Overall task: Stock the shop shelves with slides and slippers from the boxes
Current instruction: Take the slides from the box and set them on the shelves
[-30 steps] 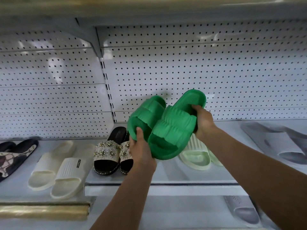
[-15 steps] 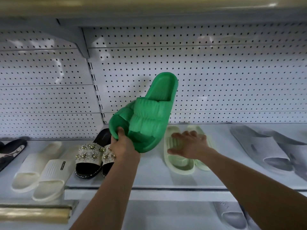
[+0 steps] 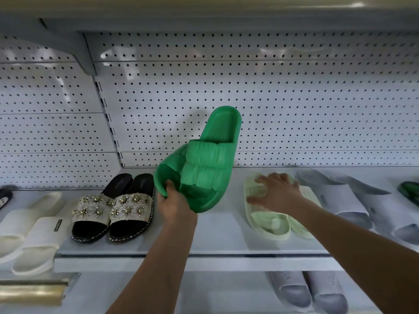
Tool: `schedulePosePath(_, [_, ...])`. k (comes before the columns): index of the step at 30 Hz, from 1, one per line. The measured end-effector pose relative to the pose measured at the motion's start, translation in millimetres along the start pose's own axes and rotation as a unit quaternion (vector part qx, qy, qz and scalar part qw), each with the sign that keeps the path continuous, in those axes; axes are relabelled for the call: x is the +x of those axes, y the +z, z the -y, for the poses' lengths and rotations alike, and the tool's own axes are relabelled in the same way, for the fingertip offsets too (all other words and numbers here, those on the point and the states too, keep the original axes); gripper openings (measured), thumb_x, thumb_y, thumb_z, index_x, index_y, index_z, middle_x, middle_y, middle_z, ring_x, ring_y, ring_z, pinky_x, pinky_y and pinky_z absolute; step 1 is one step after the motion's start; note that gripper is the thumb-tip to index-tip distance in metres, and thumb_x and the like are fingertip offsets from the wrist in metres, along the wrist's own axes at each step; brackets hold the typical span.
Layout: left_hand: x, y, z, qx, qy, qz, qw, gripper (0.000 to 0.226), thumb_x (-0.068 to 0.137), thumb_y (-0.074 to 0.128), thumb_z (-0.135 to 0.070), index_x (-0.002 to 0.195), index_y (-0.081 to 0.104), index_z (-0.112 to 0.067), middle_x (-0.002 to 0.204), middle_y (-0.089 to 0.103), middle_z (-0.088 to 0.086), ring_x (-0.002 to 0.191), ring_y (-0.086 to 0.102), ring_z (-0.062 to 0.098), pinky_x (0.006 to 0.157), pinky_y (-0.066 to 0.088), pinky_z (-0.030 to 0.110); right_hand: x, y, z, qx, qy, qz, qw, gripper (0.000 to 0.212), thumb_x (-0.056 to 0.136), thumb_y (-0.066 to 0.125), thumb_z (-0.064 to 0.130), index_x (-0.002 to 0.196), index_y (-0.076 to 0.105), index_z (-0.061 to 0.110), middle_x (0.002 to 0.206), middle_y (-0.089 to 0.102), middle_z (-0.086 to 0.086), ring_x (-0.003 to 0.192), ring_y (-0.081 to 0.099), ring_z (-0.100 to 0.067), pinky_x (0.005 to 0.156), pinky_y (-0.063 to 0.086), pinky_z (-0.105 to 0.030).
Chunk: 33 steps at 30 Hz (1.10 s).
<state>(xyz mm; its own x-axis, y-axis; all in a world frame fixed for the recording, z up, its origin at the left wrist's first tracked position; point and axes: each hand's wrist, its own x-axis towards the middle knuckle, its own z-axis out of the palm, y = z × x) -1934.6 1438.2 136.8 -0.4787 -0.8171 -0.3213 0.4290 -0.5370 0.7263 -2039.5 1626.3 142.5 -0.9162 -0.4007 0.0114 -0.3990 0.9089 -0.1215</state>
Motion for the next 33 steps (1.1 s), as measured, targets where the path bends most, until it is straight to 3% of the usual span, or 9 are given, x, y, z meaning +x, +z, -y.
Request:
schedulePosePath(2, [-1.5,0.7,9.4,0.008,-0.011,-0.001,1.000,0.012,0.102,0.049,-0.028,0.110,0.058,-0.026,0.109,0.064,0.002,0.106,0.061,0.030,0.095,0.049,0.045,-9.6,-4.9,16.1,0.219,-0.041,-0.045,0.974,0.064,0.083,0.054,0.066,0.137,0.045,0.032,0.141,0.047,0.002,0.132,0.038,-0.018,0.109,0.034,-0.041])
schedulePosePath(5, [-5.1,-0.5,19.0,0.017,-0.018,-0.026,0.999,0.009,0.102,0.049,-0.030,0.106,0.056,-0.028,0.109,0.062,0.001,0.103,0.059,0.027,0.098,0.047,0.044,-32.5,-10.9,43.7,0.530,-0.083,0.089,0.839,0.081,0.080,0.062,0.061,0.147,0.029,0.030,0.130,0.059,0.002,0.105,0.066,-0.013,0.091,0.054,-0.036])
schedulePosePath(12, [-16.0,-10.8,28.0,0.027,0.036,-0.083,0.996,0.026,0.101,0.046,-0.013,0.118,0.062,-0.025,0.108,0.062,-0.002,0.106,0.060,0.024,0.103,0.046,0.043,-39.2,1.2,83.0,0.684,-0.034,0.107,0.721,0.131,0.054,0.075,0.059,0.154,-0.003,0.027,0.116,0.066,0.000,0.098,0.069,-0.019,0.078,0.059,-0.044])
schedulePosePath(15, [-13.5,-18.5,32.4,0.056,0.061,-0.087,0.993,0.017,0.101,0.048,-0.017,0.099,0.060,-0.030,0.098,0.065,-0.004,0.106,0.063,0.029,0.100,0.049,0.045,-39.6,-0.2,88.3,0.663,-0.058,0.100,0.740,0.135,0.049,0.077,0.072,0.153,0.002,0.031,0.123,0.063,0.003,0.110,0.063,-0.016,0.092,0.053,-0.049])
schedulePosePath(21, [-19.9,-24.8,30.2,0.065,0.023,-0.067,0.995,0.011,0.101,0.049,-0.031,0.105,0.059,-0.033,0.106,0.066,0.002,0.098,0.065,0.027,0.089,0.054,0.044,-37.9,16.8,86.5,0.623,-0.112,0.016,0.774,0.072,0.077,0.077,0.007,0.132,0.036,0.029,0.112,0.060,0.011,0.092,0.061,0.009,0.069,0.053,-0.011])
schedulePosePath(24, [-23.6,-37.1,23.3,0.050,-0.019,-0.084,0.995,0.018,0.103,0.044,-0.035,0.119,0.048,-0.028,0.102,0.064,0.007,0.073,0.065,0.019,0.063,0.051,0.030,-29.2,24.7,75.9,0.679,-0.071,-0.034,0.730,0.062,0.082,0.074,0.012,0.129,0.038,0.028,0.113,0.061,0.005,0.100,0.063,-0.008,0.075,0.058,-0.025])
schedulePosePath(27, [-25.1,-52.3,17.4,0.059,-0.053,-0.092,0.993,0.031,0.102,0.044,-0.037,0.130,0.043,-0.022,0.105,0.064,0.012,0.068,0.062,0.018,0.059,0.046,0.029,-19.9,33.6,63.3,0.716,-0.009,-0.048,0.696,0.065,0.075,0.080,0.026,0.127,0.041,0.032,0.117,0.061,0.003,0.107,0.063,-0.023,0.083,0.057,-0.046])
schedulePosePath(30, [-30.7,-64.4,12.8,0.086,-0.131,-0.058,0.986,0.037,0.101,0.046,-0.039,0.128,0.048,-0.014,0.099,0.062,0.013,0.066,0.058,0.019,0.052,0.043,0.028,-16.2,39.3,54.8,0.715,0.037,-0.026,0.697,0.065,0.074,0.080,0.030,0.128,0.045,0.022,0.117,0.062,-0.002,0.101,0.066,-0.028,0.062,0.057,-0.038])
schedulePosePath(33, [-39.8,-77.5,9.8,0.147,-0.189,-0.009,0.971,0.041,0.100,0.045,-0.044,0.107,0.058,-0.006,0.086,0.067,0.011,0.056,0.050,0.017,0.044,0.036,0.023,-16.8,43.6,48.9,0.660,0.055,0.013,0.749,0.057,0.073,0.082,0.033,0.119,0.051,0.019,0.109,0.066,-0.004,0.094,0.067,-0.024,0.056,0.050,-0.029])
